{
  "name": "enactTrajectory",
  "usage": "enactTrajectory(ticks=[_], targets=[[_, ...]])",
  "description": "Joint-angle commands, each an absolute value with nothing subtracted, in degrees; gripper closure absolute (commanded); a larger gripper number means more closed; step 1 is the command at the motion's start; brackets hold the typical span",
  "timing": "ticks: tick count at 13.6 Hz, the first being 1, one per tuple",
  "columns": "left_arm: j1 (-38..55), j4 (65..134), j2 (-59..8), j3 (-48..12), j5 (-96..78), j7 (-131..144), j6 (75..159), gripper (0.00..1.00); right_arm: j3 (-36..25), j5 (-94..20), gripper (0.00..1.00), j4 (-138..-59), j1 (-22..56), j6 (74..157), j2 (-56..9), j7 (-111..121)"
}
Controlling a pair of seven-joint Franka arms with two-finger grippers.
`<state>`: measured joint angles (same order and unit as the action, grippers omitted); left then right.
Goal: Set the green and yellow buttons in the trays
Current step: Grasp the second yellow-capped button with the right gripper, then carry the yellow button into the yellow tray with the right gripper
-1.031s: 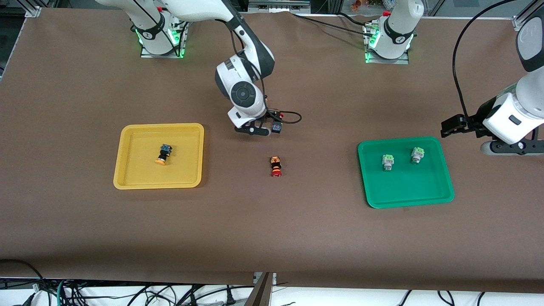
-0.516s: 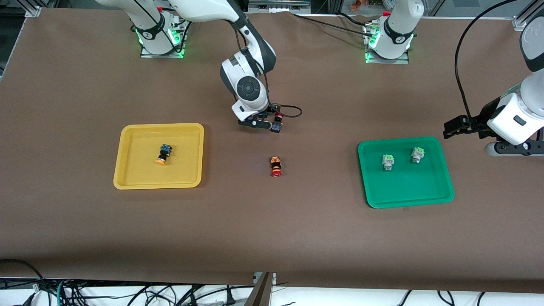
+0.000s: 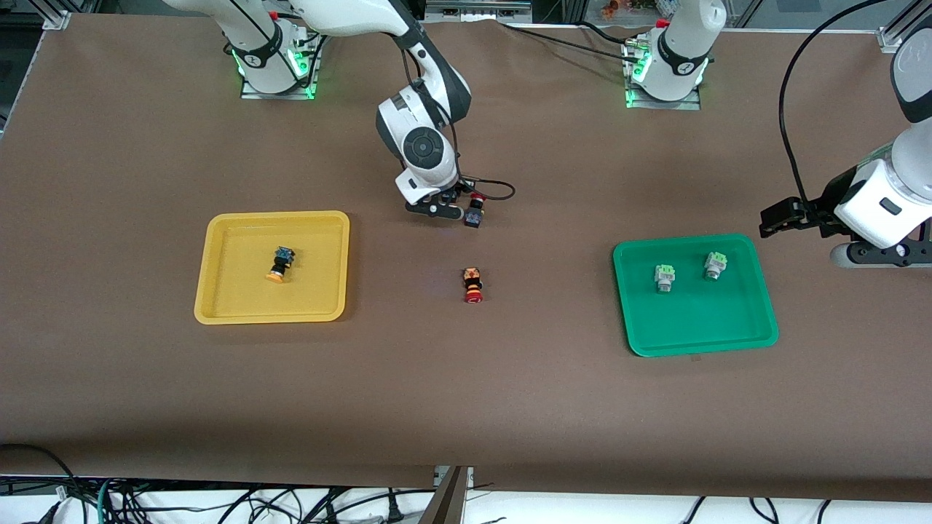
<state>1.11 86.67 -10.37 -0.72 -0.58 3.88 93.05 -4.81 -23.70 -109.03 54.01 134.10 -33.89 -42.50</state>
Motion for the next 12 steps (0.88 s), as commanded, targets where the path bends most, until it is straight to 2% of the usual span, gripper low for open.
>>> enactTrajectory(ticks=[1, 3, 6, 10, 12], targets=[[1.41, 84.29, -11.6, -0.35, -2.11, 4.04, 91.49, 0.0, -7.63, -24.7, 0.89, -110.48, 54.23, 134.21, -30.59, -41.32], [1.41, 84.29, -11.51, -0.35, -2.11, 4.13, 91.49, 0.0, -12.63, -24.35, 0.89, -108.3, 54.23, 127.48, -30.06, -37.47], [1.41, 84.37, -11.69, -0.35, -2.11, 4.04, 91.49, 0.0, -23.78, -24.35, 0.88, -106.61, 54.23, 117.36, -29.71, -18.88], [1.32, 84.29, -11.69, -0.44, -2.11, 4.04, 91.49, 0.0, -31.62, -23.38, 0.87, -106.96, 53.62, 116.72, -31.8, -6.44], [1.32, 84.29, -11.69, -0.35, -2.2, 4.04, 91.49, 0.0, -32.61, -23.12, 0.86, -106.79, 52.22, 118.12, -33.74, -2.39]])
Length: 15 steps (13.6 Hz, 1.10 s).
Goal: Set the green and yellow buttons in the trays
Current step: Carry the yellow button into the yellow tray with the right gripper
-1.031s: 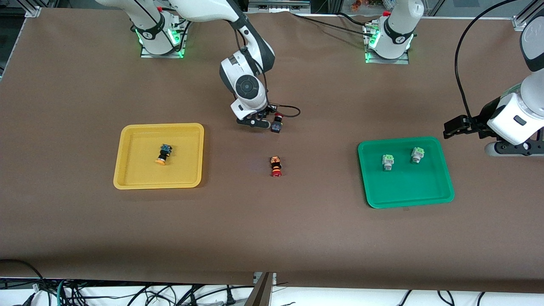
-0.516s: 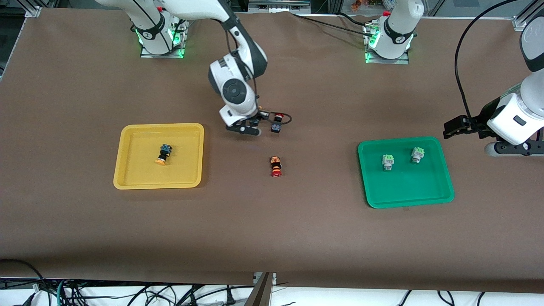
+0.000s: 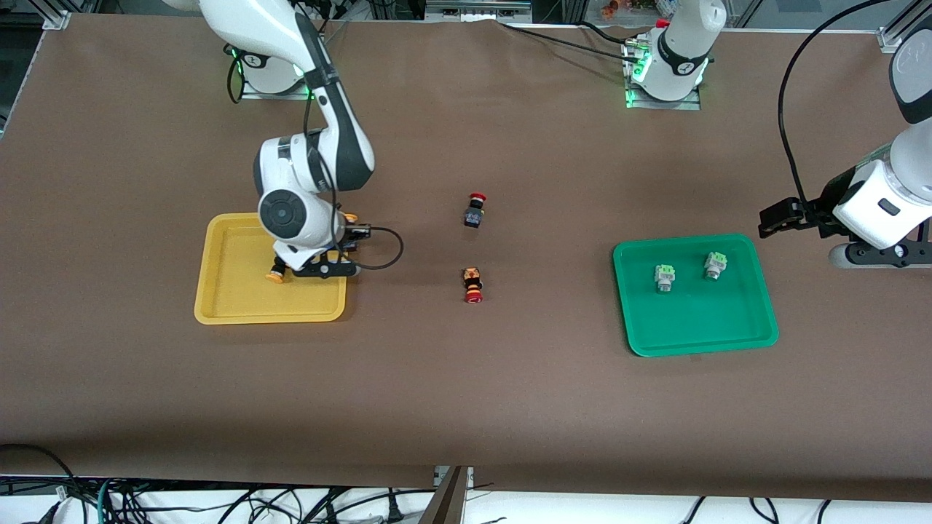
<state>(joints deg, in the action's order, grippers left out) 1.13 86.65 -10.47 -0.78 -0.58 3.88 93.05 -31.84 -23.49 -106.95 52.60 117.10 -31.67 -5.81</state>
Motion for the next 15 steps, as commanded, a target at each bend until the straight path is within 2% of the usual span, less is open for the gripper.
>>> enactTrajectory(ticks=[1, 3, 4, 6, 7, 8, 12, 15], targets=[[1.32, 84.29, -11.78, -0.35, -2.11, 4.13, 91.49, 0.0, -32.52, -23.12, 0.83, -107.05, 50.81, 119.34, -34.18, -0.72], [1.32, 84.29, -11.78, -0.35, -2.11, 4.39, 91.49, 0.0, -32.52, -23.2, 0.77, -107.05, 49.4, 120.67, -35.5, 2.01], [1.32, 84.29, -11.78, -0.35, -2.02, 4.39, 91.49, 0.0, -32.43, -23.2, 0.65, -107.05, 48.87, 121.2, -35.77, 2.63], [1.32, 84.29, -12.13, -0.26, -1.85, 4.13, 91.58, 0.0, -32.43, -23.29, 0.22, -106.79, 48.17, 121.11, -35.77, 2.64], [1.32, 84.29, -12.13, -0.26, -1.85, 4.39, 91.58, 0.0, -32.43, -23.38, 0.08, -106.7, 48.16, 121.03, -35.6, 2.55], [1.32, 84.29, -12.13, -0.26, -1.76, 4.48, 91.58, 0.0, -32.52, -23.47, 0.01, -106.53, 48.16, 120.76, -35.25, 2.55], [1.41, 82.98, -12.22, -0.35, -1.41, 4.22, 91.67, 0.0, -34.36, -23.47, 0.01, -103.19, 48.51, 118.58, -33.67, 2.11], [1.23, 82.18, -12.66, -0.26, -1.32, 4.39, 91.58, 0.0, -36.03, -23.03, 0.01, -102.13, 48.78, 114.79, -28.24, 2.02]])
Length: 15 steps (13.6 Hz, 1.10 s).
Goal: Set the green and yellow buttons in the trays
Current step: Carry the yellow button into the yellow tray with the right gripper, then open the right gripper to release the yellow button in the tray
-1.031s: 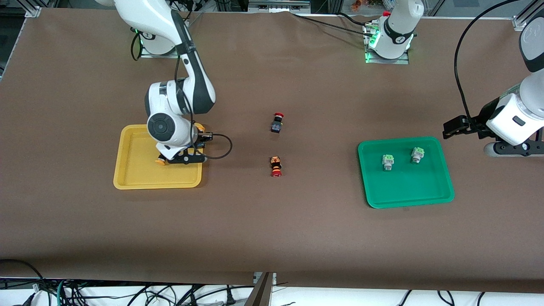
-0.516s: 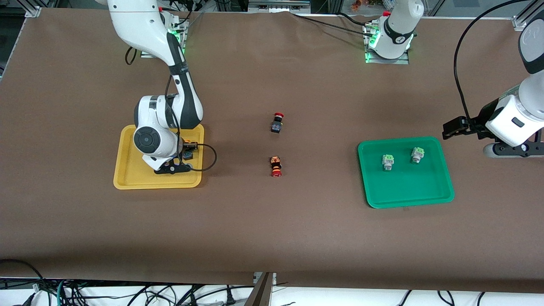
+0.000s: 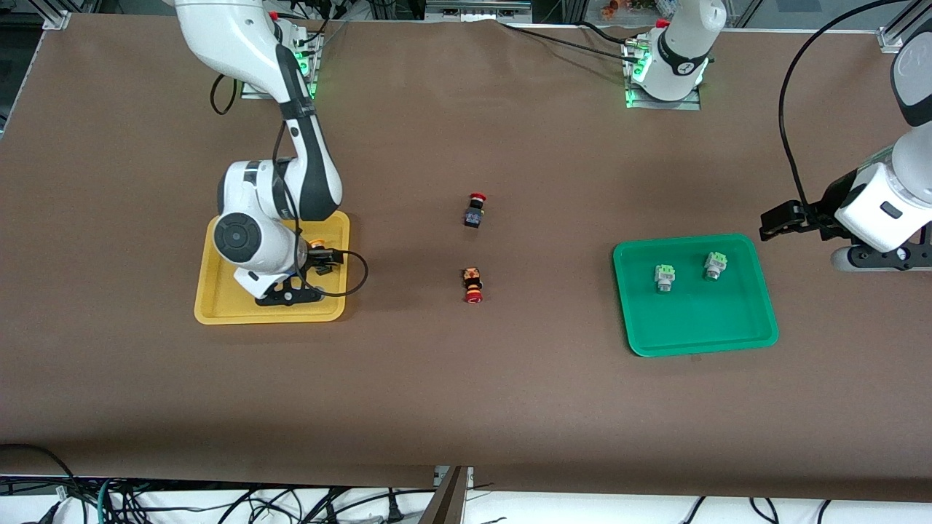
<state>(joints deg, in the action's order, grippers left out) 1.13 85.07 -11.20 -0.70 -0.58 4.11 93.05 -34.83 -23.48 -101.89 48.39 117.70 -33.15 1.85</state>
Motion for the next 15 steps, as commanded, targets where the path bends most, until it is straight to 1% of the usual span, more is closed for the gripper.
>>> enactTrajectory(ticks=[1, 3, 4, 7, 9, 12, 15], targets=[[1.32, 82.18, -12.66, -0.26, -1.23, 4.39, 91.58, 0.0, -36.82, -22.77, 0.01, -102.04, 48.78, 113.22, -25.95, 2.02], [1.41, 82.18, -12.74, -0.35, -1.32, 4.48, 91.58, 0.0, -37.96, -15.95, 0.01, -98.64, 48.78, 110.67, -22.34, 2.81], [1.32, 82.18, -12.74, -0.35, -1.32, 4.48, 91.67, 0.0, -38.06, -13.65, 0.01, -95.74, 48.61, 108.22, -22.15, 2.99], [1.05, 82.18, -12.57, -0.26, -1.32, 4.48, 91.49, 0.0, -37.79, -13.62, 0.01, -89.57, 48.78, 100.66, -22.32, 2.03], [1.14, 82.18, -12.57, -0.26, -1.32, 4.48, 91.49, 0.0, -37.97, -13.62, 0.01, -88.68, 48.96, 97.13, -21.71, 1.58], [1.14, 82.18, -12.57, -0.26, -1.23, 4.48, 91.49, 0.0, -37.97, -13.01, 0.01, -89.12, 48.96, 96.5, -17.77, 1.58], [1.05, 82.18, -12.57, -0.26, -1.32, 4.48, 91.49, 0.0, -38.49, -12.83, 0.01, -90.26, 49.04, 95.89, -15.21, 1.58]])
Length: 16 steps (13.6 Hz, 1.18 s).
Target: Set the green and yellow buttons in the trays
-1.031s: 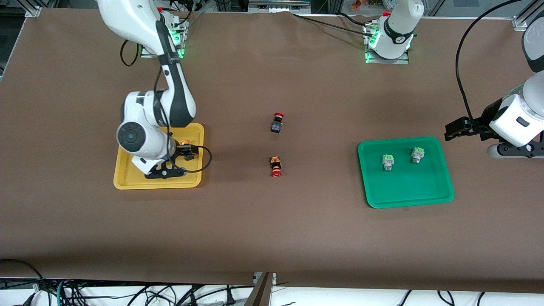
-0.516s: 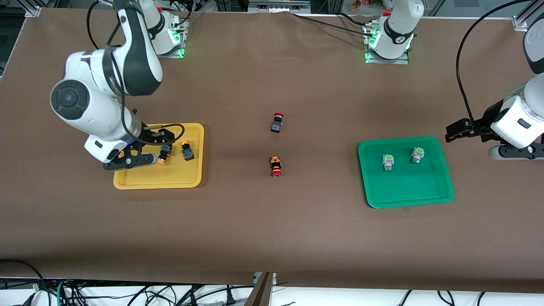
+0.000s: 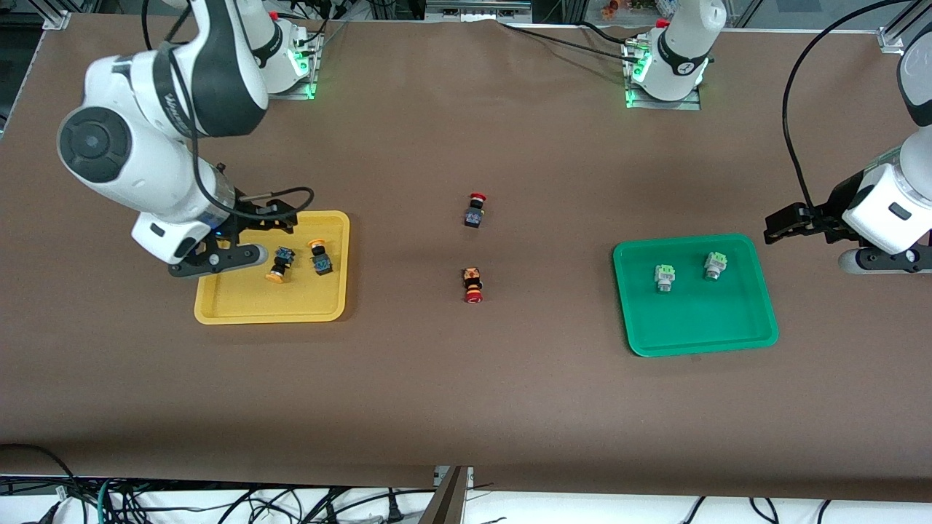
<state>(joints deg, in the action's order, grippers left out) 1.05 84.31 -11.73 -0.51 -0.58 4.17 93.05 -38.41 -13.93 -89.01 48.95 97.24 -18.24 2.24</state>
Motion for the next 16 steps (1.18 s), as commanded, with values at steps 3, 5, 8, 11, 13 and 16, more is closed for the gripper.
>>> enactTrajectory(ticks=[3, 5, 8, 11, 13, 16], targets=[[0.79, 82.44, -12.57, -0.18, -1.32, 4.48, 91.23, 0.0, -37.89, -12.13, 0.01, -91.93, 47.12, 95.89, -12.67, 1.58], [0.62, 82.27, -12.57, -0.26, -1.41, 4.48, 91.05, 0.0, -28.21, -8.9, 0.01, -93.5, 37.61, 96.06, -8.73, 1.5], [0.62, 82.09, -12.57, -0.18, -1.49, 4.57, 91.05, 0.0, -15.33, -5.19, 0.01, -95.97, 25.61, 96.5, -4.93, -0.52], [0.62, 82.09, -12.39, -0.26, -1.49, 4.48, 91.05, 0.0, -4.17, -4.4, 0.01, -98.34, 14.01, 96.85, -2.03, -0.53], [0.62, 82.09, -12.39, -0.26, -1.58, 4.48, 91.06, 0.0, 1.3, -2.56, 0.01, -100.45, 8.9, 98.08, 0.34, -0.53], [0.62, 82.09, -12.39, -0.18, -1.5, 4.48, 91.06, 0.0, 1.58, -0.27, 0.01, -103.53, 8.7, 99.84, 3.68, -0.53]])
